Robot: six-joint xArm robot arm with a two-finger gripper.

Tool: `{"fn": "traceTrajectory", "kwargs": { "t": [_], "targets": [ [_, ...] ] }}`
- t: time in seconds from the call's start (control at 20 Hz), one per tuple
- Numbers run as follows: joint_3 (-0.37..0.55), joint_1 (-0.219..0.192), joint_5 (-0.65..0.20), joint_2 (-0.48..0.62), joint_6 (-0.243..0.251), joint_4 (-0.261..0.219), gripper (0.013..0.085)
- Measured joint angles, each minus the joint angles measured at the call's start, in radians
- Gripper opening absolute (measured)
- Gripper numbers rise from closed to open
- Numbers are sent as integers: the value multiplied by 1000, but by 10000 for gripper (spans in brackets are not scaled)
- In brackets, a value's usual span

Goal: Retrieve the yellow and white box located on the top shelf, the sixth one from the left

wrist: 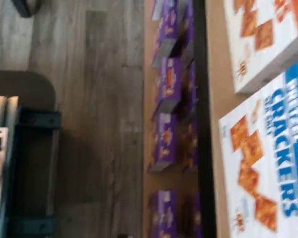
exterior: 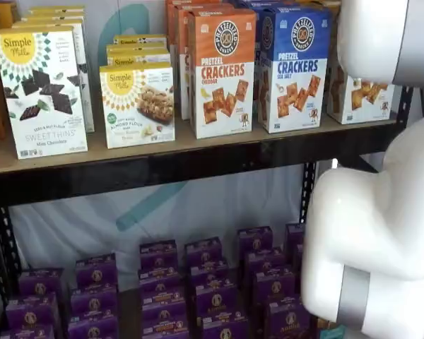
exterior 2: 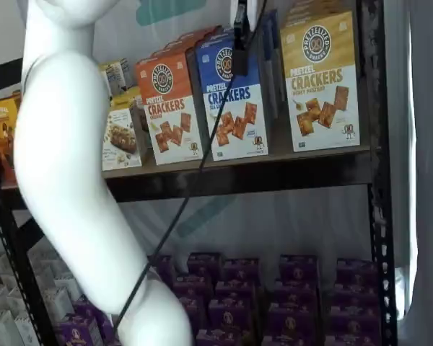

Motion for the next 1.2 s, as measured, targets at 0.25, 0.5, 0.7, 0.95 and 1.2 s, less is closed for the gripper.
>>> {"fn": "traceTrajectory", "kwargs": {
  "t": [0.25, 0.5, 0.7, 0.95, 1.2],
  "targets": [
    [50, -38, -130, -42, 13, 128, 850],
    [73, -30, -289, -55, -4, 155, 850],
    [25, -5, -348, -13, -28, 94, 850],
    [-27, 17, -377, 42, -49, 21, 850],
    [-101, 34, -370, 125, -60, -45, 850]
  ]
}}
